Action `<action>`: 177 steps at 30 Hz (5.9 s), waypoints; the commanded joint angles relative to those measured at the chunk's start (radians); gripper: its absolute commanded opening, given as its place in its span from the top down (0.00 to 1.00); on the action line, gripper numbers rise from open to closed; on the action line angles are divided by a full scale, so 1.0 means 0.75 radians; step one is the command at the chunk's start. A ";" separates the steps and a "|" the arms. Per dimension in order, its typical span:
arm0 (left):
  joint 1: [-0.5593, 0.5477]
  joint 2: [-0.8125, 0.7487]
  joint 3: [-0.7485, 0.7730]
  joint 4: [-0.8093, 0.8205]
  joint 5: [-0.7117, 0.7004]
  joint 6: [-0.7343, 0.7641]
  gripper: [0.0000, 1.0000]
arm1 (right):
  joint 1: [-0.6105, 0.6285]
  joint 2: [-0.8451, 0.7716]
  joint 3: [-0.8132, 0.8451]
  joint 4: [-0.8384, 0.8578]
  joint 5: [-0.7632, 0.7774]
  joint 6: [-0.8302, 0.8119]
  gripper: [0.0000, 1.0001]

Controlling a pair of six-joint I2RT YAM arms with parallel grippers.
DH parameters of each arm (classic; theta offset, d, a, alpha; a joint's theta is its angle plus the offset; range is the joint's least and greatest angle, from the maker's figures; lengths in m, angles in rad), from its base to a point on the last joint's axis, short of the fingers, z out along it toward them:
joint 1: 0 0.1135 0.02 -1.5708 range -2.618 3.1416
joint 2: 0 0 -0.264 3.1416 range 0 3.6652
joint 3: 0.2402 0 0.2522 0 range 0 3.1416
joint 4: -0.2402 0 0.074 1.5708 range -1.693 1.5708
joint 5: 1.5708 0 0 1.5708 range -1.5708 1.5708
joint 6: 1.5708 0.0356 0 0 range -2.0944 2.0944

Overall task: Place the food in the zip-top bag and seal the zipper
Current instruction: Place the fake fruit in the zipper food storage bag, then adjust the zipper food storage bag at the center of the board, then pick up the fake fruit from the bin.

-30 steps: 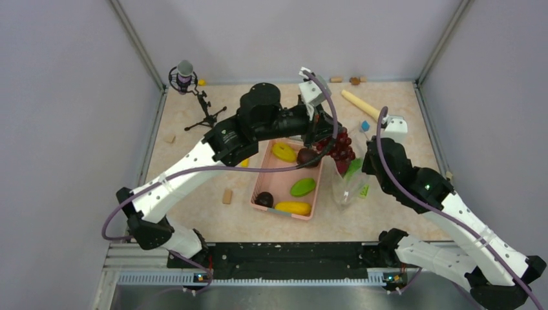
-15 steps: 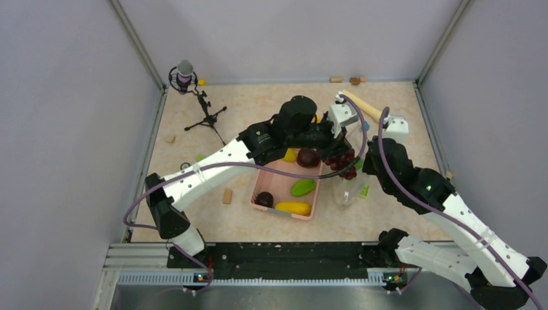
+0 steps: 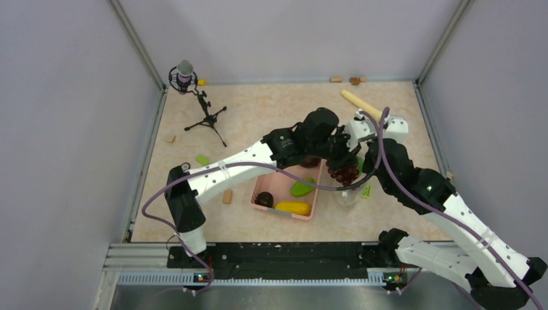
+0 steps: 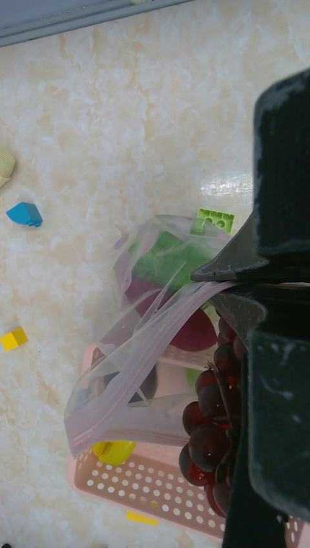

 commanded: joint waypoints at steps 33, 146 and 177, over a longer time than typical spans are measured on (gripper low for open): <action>-0.034 -0.682 -0.856 0.509 -0.937 -0.403 0.03 | 0.000 -0.033 0.000 0.022 0.005 -0.001 1.00; 0.387 -0.249 -1.096 0.585 -0.134 -0.282 0.13 | -0.002 -0.052 -0.004 -0.043 0.058 0.016 1.00; 0.388 -0.091 -0.905 0.409 -0.035 -0.392 1.00 | 0.000 -0.068 -0.007 -0.043 0.068 0.011 1.00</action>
